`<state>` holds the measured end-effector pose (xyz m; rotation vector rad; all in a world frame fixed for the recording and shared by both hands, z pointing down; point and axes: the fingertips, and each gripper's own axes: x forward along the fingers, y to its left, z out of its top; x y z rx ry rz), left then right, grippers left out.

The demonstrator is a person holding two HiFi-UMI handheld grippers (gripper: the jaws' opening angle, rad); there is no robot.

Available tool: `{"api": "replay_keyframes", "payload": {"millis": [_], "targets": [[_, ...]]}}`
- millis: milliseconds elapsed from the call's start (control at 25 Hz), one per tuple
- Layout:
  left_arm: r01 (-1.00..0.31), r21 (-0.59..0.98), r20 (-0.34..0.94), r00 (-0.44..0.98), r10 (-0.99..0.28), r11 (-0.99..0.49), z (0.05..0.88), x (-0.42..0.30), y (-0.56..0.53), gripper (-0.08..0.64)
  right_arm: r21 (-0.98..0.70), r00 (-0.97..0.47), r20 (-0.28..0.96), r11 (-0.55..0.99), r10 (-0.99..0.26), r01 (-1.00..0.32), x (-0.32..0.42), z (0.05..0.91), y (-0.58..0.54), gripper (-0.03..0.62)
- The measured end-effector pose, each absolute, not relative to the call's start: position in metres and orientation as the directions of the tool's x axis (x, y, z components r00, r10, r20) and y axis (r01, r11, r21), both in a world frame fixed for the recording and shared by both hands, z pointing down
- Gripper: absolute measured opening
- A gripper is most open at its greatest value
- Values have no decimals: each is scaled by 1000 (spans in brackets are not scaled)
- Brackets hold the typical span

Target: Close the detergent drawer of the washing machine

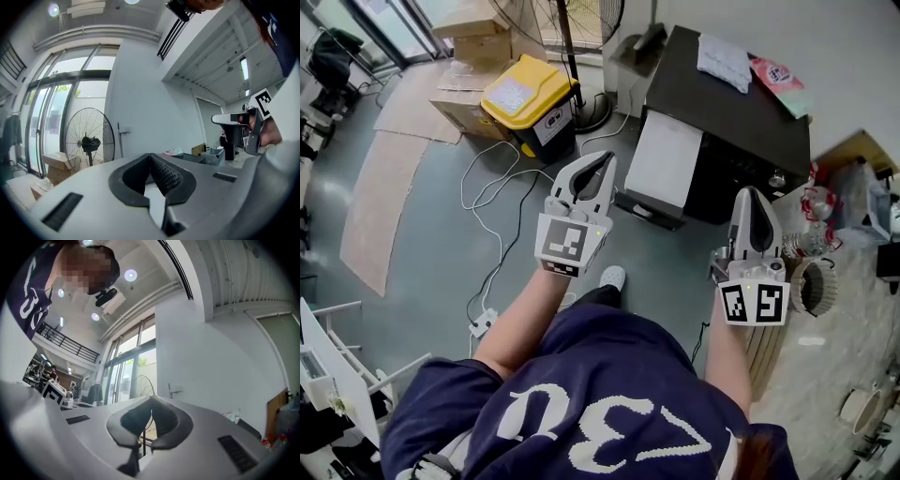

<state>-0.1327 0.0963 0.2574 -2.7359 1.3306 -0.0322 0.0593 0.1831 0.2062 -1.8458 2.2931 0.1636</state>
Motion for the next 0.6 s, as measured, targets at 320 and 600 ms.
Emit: {"api": "replay_keyframes", "payload": {"millis": [320, 600], "targets": [[-757, -101, -36, 651, -758, -645, 256, -130, 25, 20, -35, -166, -202, 177, -965, -984, 59, 213, 121, 15], [-749, -78, -32, 661, -750, -657, 268, -121, -5, 21, -46, -167, -161, 176, -973, -983, 67, 228, 93, 15]]}}
